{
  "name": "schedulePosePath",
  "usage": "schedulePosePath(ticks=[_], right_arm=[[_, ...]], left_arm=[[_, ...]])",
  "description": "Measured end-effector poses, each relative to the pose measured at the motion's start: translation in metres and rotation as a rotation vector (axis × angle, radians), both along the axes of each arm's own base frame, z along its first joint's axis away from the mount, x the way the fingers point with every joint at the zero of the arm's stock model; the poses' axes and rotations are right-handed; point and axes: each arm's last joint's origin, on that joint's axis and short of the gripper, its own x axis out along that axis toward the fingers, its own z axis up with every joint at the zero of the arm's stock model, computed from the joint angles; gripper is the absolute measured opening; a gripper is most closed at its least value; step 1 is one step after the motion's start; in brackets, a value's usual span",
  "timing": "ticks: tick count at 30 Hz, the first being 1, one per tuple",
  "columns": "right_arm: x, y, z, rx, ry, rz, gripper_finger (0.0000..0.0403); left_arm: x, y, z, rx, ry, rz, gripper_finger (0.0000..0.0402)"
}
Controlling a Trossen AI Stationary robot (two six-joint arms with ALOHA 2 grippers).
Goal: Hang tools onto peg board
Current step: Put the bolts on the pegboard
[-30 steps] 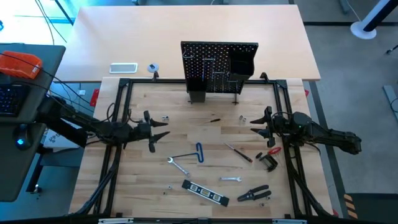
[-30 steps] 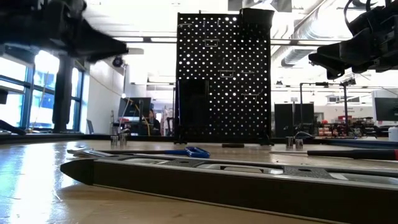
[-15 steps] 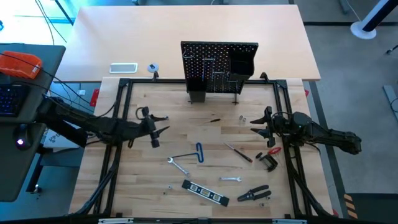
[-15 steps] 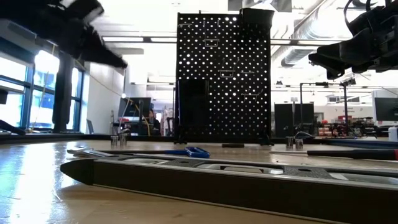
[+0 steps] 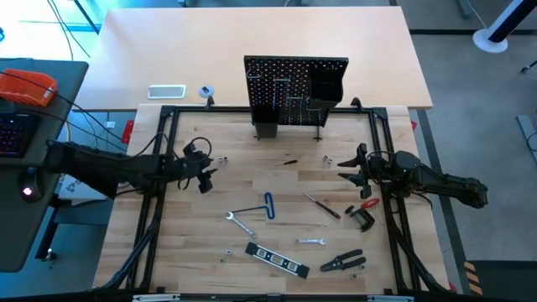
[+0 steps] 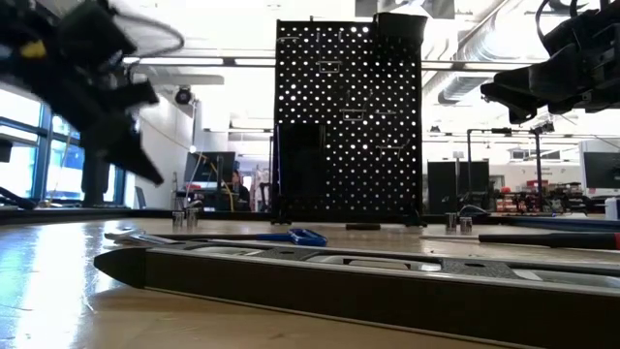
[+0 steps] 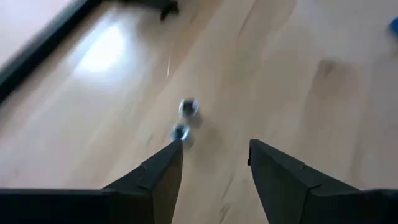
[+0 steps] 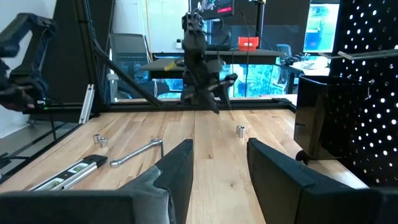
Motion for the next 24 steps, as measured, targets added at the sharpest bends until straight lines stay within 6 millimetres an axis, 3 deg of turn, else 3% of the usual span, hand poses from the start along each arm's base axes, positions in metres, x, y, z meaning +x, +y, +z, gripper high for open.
schedulePosePath(ticks=[6,12,24], right_arm=[[0.0,0.0,0.0,0.0,0.0,0.0,0.0147],[0.0,0.0,0.0,0.0,0.0,0.0,0.0147],[0.0,0.0,0.0,0.0,0.0,0.0,0.0147]], left_arm=[[-0.011,0.013,-0.03,-0.017,-0.075,0.042,0.0179],[-0.015,0.023,-0.035,-0.063,-0.168,0.071,0.0179],[-0.011,0.039,-0.044,-0.095,-0.142,0.056,0.0179]])
